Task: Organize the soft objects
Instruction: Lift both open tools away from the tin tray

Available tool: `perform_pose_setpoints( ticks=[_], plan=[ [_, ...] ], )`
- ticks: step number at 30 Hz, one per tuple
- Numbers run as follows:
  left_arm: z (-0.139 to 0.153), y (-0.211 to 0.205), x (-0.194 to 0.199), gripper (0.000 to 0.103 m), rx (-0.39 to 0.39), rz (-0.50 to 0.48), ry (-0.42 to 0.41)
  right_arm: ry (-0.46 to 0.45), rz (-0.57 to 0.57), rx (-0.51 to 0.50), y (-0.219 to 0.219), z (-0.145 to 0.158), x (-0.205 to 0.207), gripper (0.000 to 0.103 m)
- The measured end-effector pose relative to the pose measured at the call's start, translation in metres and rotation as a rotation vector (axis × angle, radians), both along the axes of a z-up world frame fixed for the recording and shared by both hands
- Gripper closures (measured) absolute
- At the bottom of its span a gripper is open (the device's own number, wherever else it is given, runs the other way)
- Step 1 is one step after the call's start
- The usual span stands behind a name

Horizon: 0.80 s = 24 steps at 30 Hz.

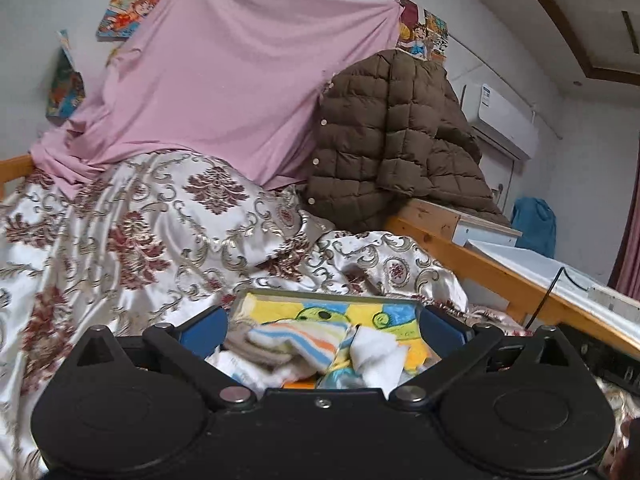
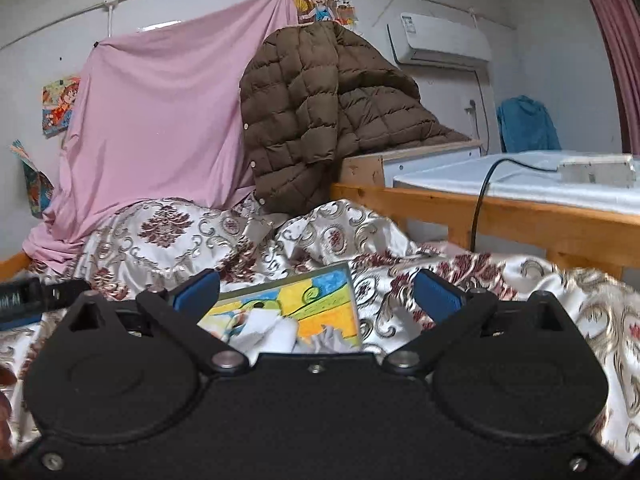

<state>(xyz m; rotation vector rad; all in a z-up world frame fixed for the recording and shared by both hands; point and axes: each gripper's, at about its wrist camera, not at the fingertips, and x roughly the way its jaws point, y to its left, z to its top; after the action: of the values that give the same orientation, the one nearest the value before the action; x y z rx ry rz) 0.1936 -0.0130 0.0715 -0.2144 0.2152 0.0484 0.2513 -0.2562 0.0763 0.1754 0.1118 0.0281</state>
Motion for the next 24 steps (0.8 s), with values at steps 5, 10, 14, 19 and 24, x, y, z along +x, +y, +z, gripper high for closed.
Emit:
perform_pose_setpoints(
  ticks=[5,10,14,19,24],
  plan=[
    [-0.017,-0.006,-0.034,0.001,0.032,0.018,0.025,0.004,0.002,0.054,-0.005,-0.003,-0.023,0.001],
    [-0.035,-0.003,-0.06,0.001,0.035,0.032,0.079,0.03,-0.009,0.061,-0.003,-0.016,-0.058,0.001],
    [-0.043,-0.001,-0.08,0.001,0.041,0.056,0.107,0.044,-0.03,0.052,0.002,-0.026,-0.085,0.001],
    [-0.047,-0.001,-0.105,0.001,0.051,0.056,0.115,0.064,-0.043,0.05,0.013,-0.039,-0.121,0.001],
    [-0.054,-0.001,-0.131,0.001,0.082,0.079,0.126,0.098,-0.051,0.013,0.028,-0.053,-0.153,0.001]
  ],
)
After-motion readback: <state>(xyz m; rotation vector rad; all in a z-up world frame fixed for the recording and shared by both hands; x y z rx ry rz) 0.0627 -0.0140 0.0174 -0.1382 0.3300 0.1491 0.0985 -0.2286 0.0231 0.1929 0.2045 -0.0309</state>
